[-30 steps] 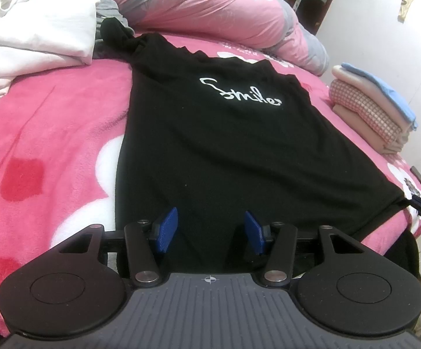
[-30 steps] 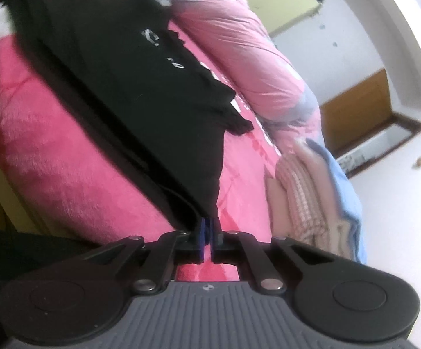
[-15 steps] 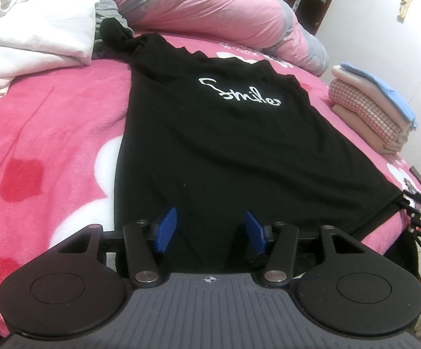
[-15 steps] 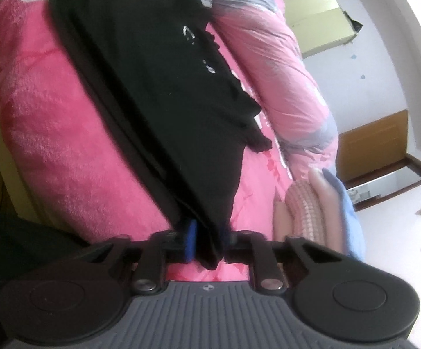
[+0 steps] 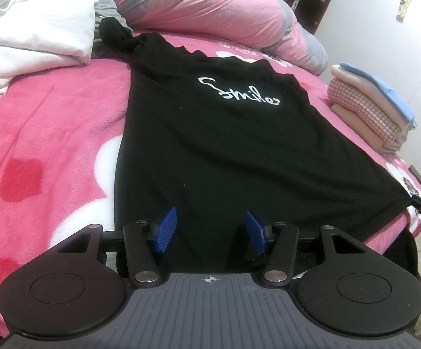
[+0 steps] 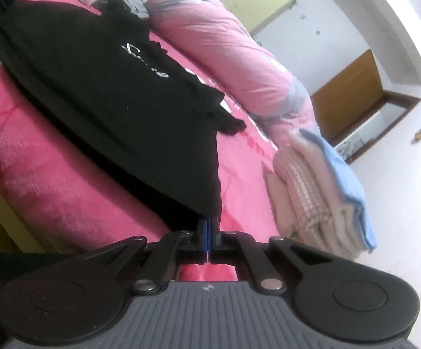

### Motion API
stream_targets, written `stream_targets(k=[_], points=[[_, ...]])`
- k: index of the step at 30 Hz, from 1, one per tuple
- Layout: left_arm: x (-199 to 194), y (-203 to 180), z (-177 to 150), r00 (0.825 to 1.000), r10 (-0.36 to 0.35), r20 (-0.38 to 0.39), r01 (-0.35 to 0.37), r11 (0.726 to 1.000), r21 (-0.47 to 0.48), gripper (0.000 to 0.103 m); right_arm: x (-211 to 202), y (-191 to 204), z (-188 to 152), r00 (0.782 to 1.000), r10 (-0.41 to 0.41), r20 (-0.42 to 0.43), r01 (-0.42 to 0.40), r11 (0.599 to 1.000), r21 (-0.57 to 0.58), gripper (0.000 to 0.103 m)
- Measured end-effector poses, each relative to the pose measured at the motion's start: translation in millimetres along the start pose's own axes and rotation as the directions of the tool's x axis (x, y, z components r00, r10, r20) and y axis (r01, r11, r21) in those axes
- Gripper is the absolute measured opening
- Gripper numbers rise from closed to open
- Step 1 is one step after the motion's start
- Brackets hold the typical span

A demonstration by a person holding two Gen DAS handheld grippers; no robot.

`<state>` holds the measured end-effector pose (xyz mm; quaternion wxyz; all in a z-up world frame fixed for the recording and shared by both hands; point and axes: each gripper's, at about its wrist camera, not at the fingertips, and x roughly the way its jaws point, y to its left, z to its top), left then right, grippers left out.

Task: Fold clothes

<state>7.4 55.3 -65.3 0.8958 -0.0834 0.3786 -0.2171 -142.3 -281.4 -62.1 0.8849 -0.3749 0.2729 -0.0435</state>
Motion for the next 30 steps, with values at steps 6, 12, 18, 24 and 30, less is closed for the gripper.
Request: stream_targets(k=[6, 12, 18, 24, 30], points=[[-0.2, -0.1, -1.4, 1.0, 0.0, 0.002, 0.0, 1.0, 0.008, 0.053, 8.7, 2.0, -12.3, 0.997, 0.015, -0.075, -0.014, 1.0, 0.021, 0.0], [-1.4, 0.2, -1.6, 1.0, 0.0, 0.005, 0.0, 1.0, 0.011, 0.053, 1.1, -36.2, -11.6, 0.994, -0.008, -0.106, 0.036, 0.964, 0.263, 0.0], [-8.5, -1.5, -5.1, 1.0, 0.015, 0.007, -0.015, 0.999, 0.036, 0.053, 0.0, -46.7, 27.2, 0.965, 0.22, 0.143, -0.263, 0.78, 0.568, 0.001], [-18.0, 0.9, -16.1, 1.0, 0.022, 0.008, -0.022, 0.999, 0.036, 0.053, 41.4, 19.1, 73.2, 0.837, 0.486, 0.25, -0.53, 0.609, 0.591, 0.002], [-25.5, 4.5, -21.4, 1.0, 0.003, 0.013, -0.003, 0.999, 0.043, 0.053, 6.9, 74.3, 102.2, 0.733, 0.62, 0.28, -0.678, 0.629, 0.38, 0.002]])
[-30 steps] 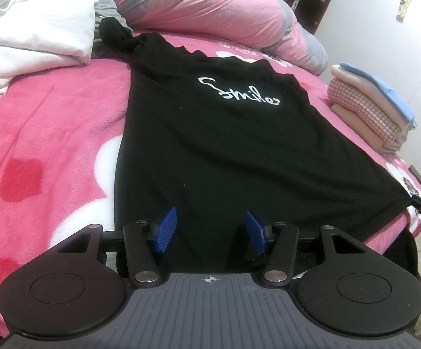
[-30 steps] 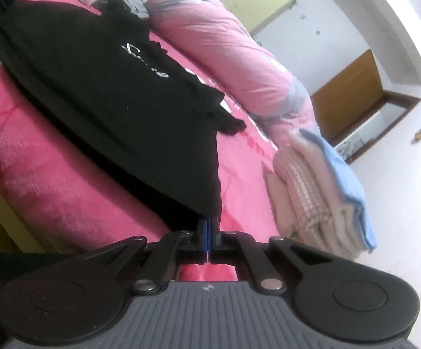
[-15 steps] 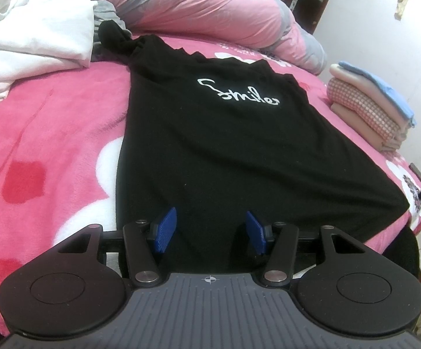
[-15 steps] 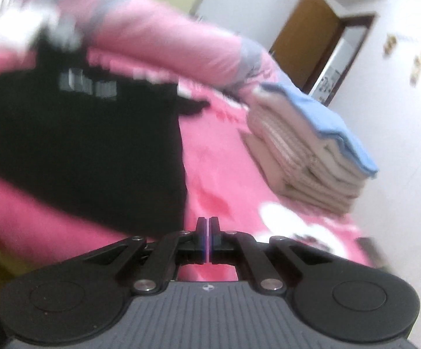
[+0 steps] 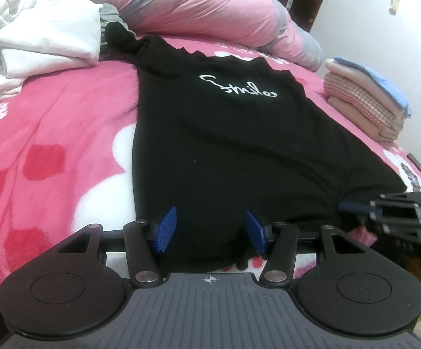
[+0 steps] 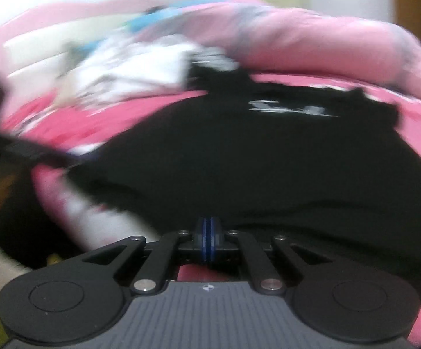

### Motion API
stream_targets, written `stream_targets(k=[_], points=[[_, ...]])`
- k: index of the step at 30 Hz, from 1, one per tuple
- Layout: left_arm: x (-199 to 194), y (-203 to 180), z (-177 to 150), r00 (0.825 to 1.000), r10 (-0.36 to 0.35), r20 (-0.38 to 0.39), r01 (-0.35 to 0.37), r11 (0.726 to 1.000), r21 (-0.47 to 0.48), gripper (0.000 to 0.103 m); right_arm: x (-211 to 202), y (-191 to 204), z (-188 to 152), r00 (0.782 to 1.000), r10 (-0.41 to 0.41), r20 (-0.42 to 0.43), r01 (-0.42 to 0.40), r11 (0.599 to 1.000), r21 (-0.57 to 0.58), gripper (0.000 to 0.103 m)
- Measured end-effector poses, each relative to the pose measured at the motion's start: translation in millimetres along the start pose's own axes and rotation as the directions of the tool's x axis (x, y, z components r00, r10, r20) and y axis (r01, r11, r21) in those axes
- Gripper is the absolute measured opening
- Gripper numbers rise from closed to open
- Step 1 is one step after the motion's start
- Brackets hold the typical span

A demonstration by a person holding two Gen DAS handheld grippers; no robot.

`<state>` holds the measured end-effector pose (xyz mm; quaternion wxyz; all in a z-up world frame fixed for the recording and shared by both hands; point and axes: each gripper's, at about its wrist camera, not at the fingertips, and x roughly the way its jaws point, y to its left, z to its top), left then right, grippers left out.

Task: Fold clothes

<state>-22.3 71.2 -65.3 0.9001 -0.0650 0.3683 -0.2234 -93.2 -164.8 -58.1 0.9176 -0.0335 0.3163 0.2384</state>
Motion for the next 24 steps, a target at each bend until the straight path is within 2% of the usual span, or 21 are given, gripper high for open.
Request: stream_targets(k=[2, 4, 8, 10, 12, 15, 16, 19, 20, 21, 24], points=[[-3.4, 1.8, 2.0, 1.0, -0.006, 0.003, 0.006, 1.0, -0.001, 0.053, -2.8, 7.8, 5.0, 1.0, 0.023, -0.021, -0.024, 0.999, -0.033, 0.002], [-9.1, 2.7, 5.6, 1.0, -0.002, 0.022, 0.002, 1.0, 0.003, 0.053, -5.3, -1.2, 18.2, 1.0, 0.002, -0.013, -0.003, 0.999, -0.038, 0.002], [-16.2, 2.8, 15.0, 0.996, -0.04, 0.085, 0.04, 0.999, 0.013, 0.054, -2.0, -42.3, 53.9, 0.997, -0.06, 0.039, 0.057, 0.994, 0.093, 0.002], [-10.6, 0.8, 16.9, 0.995, -0.056, 0.083, 0.055, 0.998, 0.023, 0.054, 10.9, -54.9, 67.6, 0.995, -0.085, 0.05, 0.078, 0.988, 0.133, 0.003], [-2.1, -0.5, 15.5, 0.997, -0.056, 0.057, 0.054, 0.998, 0.037, 0.054, 25.7, -52.3, 69.9, 0.997, -0.062, 0.038, 0.057, 0.991, 0.122, 0.003], [5.5, 5.1, 8.5, 0.999, -0.045, 0.016, 0.044, 0.998, 0.039, 0.054, 48.6, -14.5, 58.7, 0.999, 0.035, -0.015, -0.035, 0.999, 0.001, 0.003], [4.8, 9.7, 6.5, 0.998, -0.054, 0.012, 0.054, 0.998, 0.027, 0.054, 51.5, 1.5, 51.6, 0.995, 0.09, -0.036, -0.092, 0.995, -0.043, 0.003], [-3.6, 23.6, 5.1, 0.996, -0.092, 0.016, 0.092, 0.996, -0.018, 0.054, 51.2, 48.1, 34.7, 0.953, 0.286, -0.098, -0.299, 0.941, -0.162, 0.002], [-7.1, 27.7, 5.7, 0.995, -0.096, 0.018, 0.097, 0.995, -0.026, 0.054, 48.6, 58.8, 33.2, 0.945, 0.309, -0.105, -0.325, 0.92, -0.218, 0.002], [-10.8, 31.1, 6.6, 0.995, -0.096, 0.022, 0.097, 0.995, -0.029, 0.054, 47.8, 63.8, 35.4, 0.953, 0.289, -0.087, -0.302, 0.918, -0.258, 0.002], [-21.3, 39.4, 8.5, 0.996, -0.081, 0.041, 0.082, 0.996, -0.03, 0.054, 57.1, 44.0, 57.3, 0.984, 0.179, 0.015, -0.173, 0.968, -0.183, 0.003]])
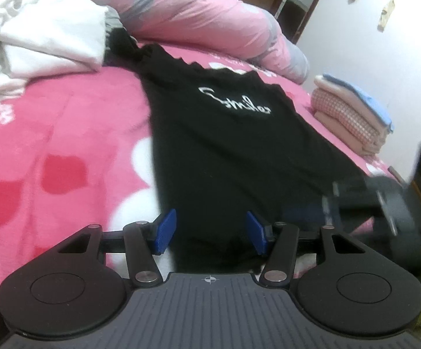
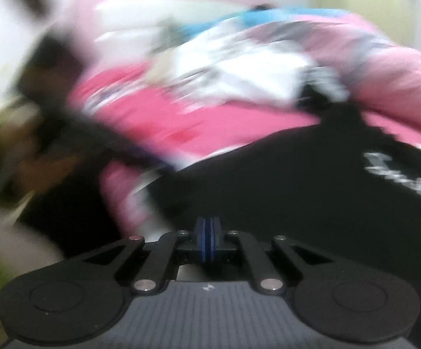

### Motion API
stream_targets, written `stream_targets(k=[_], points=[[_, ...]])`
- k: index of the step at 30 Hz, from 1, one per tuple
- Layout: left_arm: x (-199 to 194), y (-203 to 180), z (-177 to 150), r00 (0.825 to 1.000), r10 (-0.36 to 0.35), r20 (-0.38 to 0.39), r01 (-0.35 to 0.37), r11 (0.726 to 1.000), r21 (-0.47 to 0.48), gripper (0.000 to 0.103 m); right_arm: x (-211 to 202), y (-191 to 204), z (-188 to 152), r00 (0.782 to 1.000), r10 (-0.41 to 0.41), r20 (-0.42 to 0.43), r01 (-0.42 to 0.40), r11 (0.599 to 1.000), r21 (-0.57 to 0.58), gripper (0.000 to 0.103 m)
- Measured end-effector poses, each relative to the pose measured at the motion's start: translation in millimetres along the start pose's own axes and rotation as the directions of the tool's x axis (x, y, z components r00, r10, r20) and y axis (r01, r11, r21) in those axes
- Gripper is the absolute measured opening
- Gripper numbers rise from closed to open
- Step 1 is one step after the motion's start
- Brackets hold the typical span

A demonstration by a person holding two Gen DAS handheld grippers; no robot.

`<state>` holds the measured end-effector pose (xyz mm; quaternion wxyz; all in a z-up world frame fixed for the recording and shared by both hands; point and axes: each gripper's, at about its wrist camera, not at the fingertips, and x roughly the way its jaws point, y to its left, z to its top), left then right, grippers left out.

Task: Fold clothes

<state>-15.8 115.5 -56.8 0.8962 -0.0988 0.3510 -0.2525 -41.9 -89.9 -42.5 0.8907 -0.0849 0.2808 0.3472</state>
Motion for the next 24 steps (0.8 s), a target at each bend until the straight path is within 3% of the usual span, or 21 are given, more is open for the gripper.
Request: stream_targets(k=[2, 4, 7, 9, 12, 14, 17, 20, 21, 24], points=[[-7.2, 4.2, 1.5, 1.0, 0.019, 0.017, -0.019, 1.0, -0.002, 0.054, 10.3, -22.7, 9.6, 0.995, -0.09, 0.034, 0.086, 0.991, 0.098, 0.003], [-14.5, 9.5, 3.0, 0.999, 0.033, 0.04, -0.032, 0.999, -0.02, 0.054, 26.9, -24.3, 12.9, 0.993, -0.114, 0.032, 0.111, 0.99, 0.088, 0.003], [-24.9, 18.5, 4.8, 0.996, 0.05, 0.072, -0.046, 0.998, -0.051, 0.054, 50.4, 17.8, 4.5, 0.999, 0.048, -0.011, -0.047, 0.998, 0.032, 0.003], [-29.8, 26.3, 5.8, 0.994, 0.062, 0.087, -0.056, 0.995, -0.077, 0.054, 55.0, 58.0, 0.6, 0.985, 0.172, -0.017, -0.173, 0.984, -0.05, 0.003], [-35.0, 37.5, 6.3, 0.992, 0.083, 0.097, -0.071, 0.99, -0.119, 0.054, 55.7, 88.0, 1.6, 0.972, 0.235, -0.024, -0.236, 0.958, -0.16, 0.002], [-38.0, 42.6, 7.4, 0.99, 0.092, 0.104, -0.078, 0.988, -0.134, 0.054, 52.2, 68.5, 9.2, 0.988, 0.155, 0.025, -0.152, 0.983, -0.103, 0.002], [-41.9, 46.0, 9.0, 0.988, 0.098, 0.116, -0.082, 0.987, -0.14, 0.054, 46.4, 19.3, 17.2, 0.997, -0.01, 0.08, 0.003, 0.996, 0.089, 0.003], [-41.9, 44.7, 11.3, 0.988, 0.095, 0.123, -0.078, 0.988, -0.136, 0.054, 50.6, -7.5, 9.0, 0.995, -0.098, 0.023, 0.093, 0.98, 0.173, 0.004], [-41.0, 43.8, 12.3, 0.988, 0.092, 0.123, -0.075, 0.988, -0.134, 0.054, 52.3, -11.4, 4.8, 0.994, -0.106, 0.001, 0.104, 0.976, 0.191, 0.004], [-31.4, 38.6, 17.6, 0.99, 0.075, 0.115, -0.06, 0.99, -0.127, 0.054, 44.2, 17.0, -13.1, 1.0, 0.02, 0.021, -0.024, 0.984, 0.177, 0.005]])
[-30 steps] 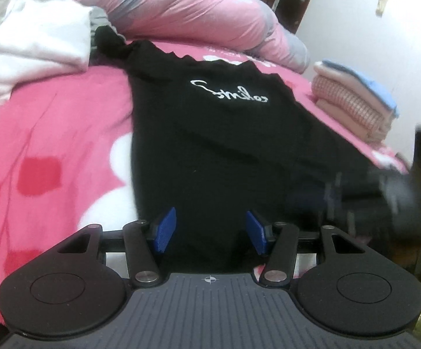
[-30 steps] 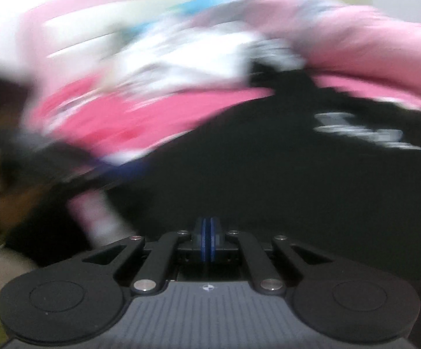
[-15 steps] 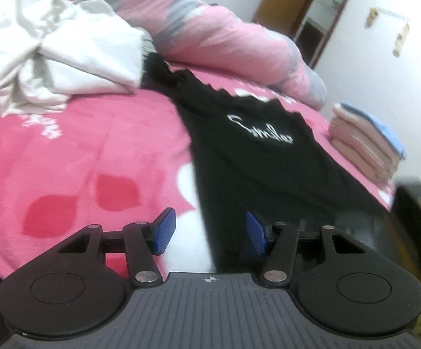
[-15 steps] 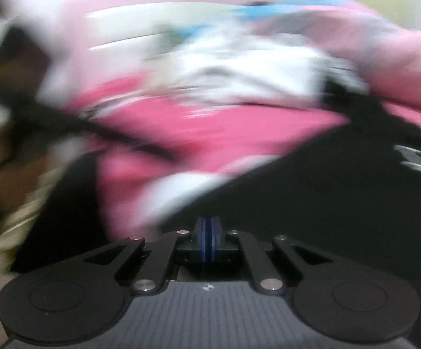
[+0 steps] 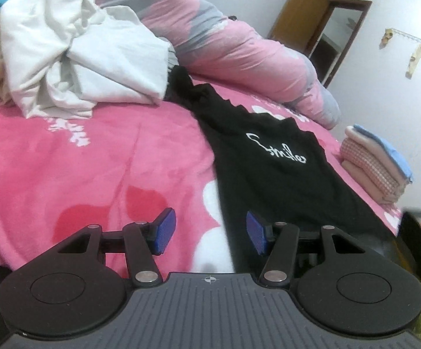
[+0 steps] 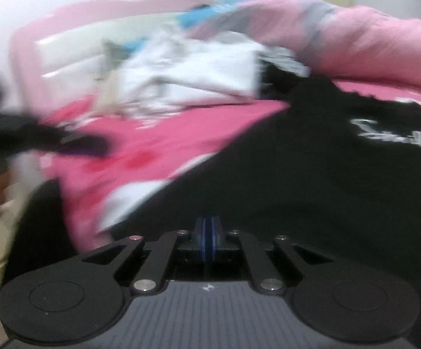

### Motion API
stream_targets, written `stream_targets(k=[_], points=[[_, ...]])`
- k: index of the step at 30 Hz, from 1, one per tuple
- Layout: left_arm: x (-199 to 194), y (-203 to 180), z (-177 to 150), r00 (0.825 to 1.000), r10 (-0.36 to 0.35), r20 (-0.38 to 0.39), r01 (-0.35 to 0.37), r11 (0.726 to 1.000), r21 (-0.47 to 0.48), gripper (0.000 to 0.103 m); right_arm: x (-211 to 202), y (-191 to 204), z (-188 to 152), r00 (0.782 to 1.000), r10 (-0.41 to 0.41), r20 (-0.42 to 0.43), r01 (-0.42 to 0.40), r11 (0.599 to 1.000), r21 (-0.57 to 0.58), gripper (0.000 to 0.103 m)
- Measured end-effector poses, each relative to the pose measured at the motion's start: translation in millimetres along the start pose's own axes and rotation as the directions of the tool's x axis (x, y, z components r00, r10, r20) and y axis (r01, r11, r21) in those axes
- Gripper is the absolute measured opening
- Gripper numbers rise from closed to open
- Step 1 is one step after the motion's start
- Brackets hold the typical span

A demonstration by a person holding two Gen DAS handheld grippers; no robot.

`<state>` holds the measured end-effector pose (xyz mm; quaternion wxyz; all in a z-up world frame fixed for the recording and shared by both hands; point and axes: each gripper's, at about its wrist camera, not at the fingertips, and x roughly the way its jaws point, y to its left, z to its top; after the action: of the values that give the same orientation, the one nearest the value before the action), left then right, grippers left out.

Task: Fold clothes

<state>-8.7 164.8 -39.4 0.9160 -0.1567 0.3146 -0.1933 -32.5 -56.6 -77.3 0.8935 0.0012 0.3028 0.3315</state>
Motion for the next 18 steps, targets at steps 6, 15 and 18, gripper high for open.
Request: stream_targets(k=[6, 15, 18], points=[[34.8, -31.5, 9.3, 0.995, -0.1, -0.022, 0.1, 0.995, 0.028, 0.054, -39.9, -5.6, -6.2, 0.995, 0.084, 0.045, -0.086, 0.995, 0.048, 0.008], [77.5, -74.8, -26.9, 0.973, -0.152, -0.171, 0.179, 0.972, 0.154, 0.054, -128.1, -130.5, -22.7, 0.82, -0.572, 0.017, 0.555, 0.802, 0.219, 0.008], [77.3, -72.6, -33.1, 0.971, -0.147, -0.189, 0.177, 0.972, 0.153, 0.054, -164.4, -158.0, -49.7, 0.621, -0.779, -0.085, 0.777, 0.597, 0.202, 0.007]])
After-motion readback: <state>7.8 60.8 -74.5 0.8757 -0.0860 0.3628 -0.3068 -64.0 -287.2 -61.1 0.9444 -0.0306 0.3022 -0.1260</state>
